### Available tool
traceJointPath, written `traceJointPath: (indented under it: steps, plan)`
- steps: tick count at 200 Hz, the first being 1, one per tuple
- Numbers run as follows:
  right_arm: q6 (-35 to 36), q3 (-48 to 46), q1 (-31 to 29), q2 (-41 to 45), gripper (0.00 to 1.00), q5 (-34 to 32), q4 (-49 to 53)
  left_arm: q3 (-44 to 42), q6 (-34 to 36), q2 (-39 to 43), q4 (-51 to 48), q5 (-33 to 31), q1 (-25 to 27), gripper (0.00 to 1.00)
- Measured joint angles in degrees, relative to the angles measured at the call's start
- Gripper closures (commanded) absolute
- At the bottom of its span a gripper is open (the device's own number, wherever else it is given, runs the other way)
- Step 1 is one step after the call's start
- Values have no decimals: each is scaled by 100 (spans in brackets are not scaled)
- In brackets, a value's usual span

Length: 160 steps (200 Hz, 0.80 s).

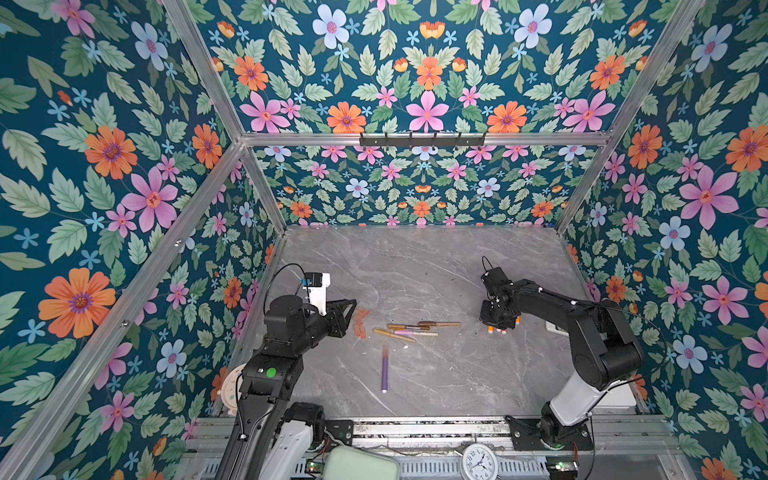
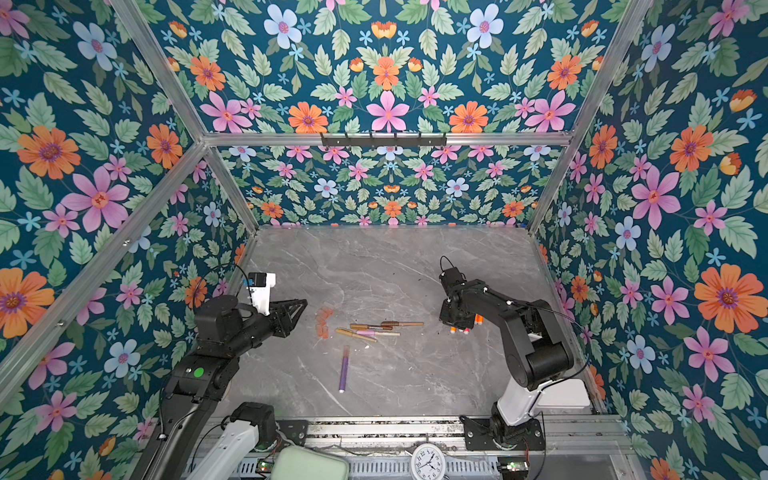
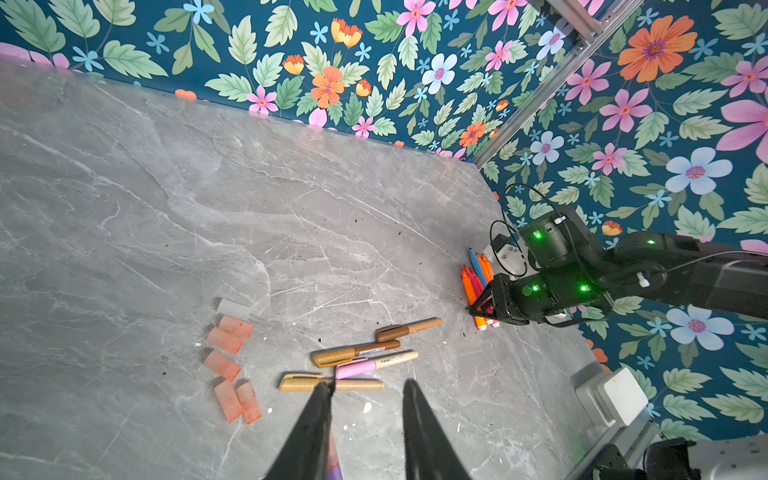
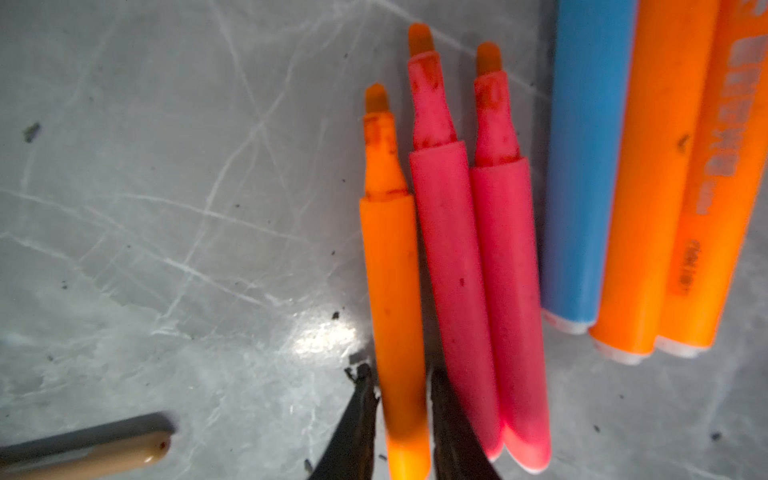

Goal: Open the pen caps
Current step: 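Lay the orange highlighter beside the pink ones and open the right gripper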

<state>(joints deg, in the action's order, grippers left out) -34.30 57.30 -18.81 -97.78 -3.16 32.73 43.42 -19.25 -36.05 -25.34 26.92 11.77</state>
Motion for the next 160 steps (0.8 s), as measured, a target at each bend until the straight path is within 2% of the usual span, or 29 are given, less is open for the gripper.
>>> traceJointPath:
  steps: [79,124,160]
  plan:
    - [2,-74,-39,81,71,-7,-61,-11,-2,-11,2,11,0,68]
    - [0,-192,-575,669,72,-503,-87,-15,-2,-42,4,11,0,68]
    - [2,-160,-654,603,76,-636,-81,-22,-2,-52,7,13,0,68]
